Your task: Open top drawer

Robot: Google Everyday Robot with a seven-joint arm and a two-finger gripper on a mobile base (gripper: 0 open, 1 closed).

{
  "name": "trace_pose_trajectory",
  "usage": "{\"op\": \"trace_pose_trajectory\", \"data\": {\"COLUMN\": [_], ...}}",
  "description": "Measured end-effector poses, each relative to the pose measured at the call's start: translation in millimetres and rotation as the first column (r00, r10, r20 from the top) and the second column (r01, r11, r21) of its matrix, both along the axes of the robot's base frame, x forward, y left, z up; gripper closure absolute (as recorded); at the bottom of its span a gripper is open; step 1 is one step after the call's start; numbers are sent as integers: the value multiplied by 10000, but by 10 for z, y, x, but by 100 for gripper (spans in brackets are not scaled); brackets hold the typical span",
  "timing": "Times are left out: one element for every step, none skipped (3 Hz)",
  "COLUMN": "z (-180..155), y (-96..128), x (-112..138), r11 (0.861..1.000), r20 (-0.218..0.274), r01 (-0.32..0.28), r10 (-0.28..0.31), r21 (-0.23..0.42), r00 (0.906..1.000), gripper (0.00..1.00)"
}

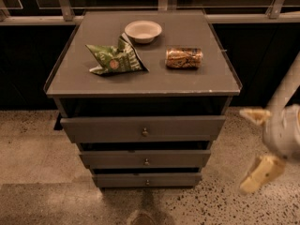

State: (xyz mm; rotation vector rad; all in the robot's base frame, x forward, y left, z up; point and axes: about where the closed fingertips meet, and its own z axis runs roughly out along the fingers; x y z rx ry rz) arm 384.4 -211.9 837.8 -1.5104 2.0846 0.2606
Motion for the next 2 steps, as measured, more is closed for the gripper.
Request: {"op": "trace_pose_trajectory", "data": {"z": [-245, -243], "y": [-105, -102], "x": [-167, -167], "r11": [9937, 9935], "r20": [9, -2], "r01": [862, 881], "r10": [-865, -883], "r21": [716, 720], "r00": [9963, 9961], "gripper": [19, 42]}}
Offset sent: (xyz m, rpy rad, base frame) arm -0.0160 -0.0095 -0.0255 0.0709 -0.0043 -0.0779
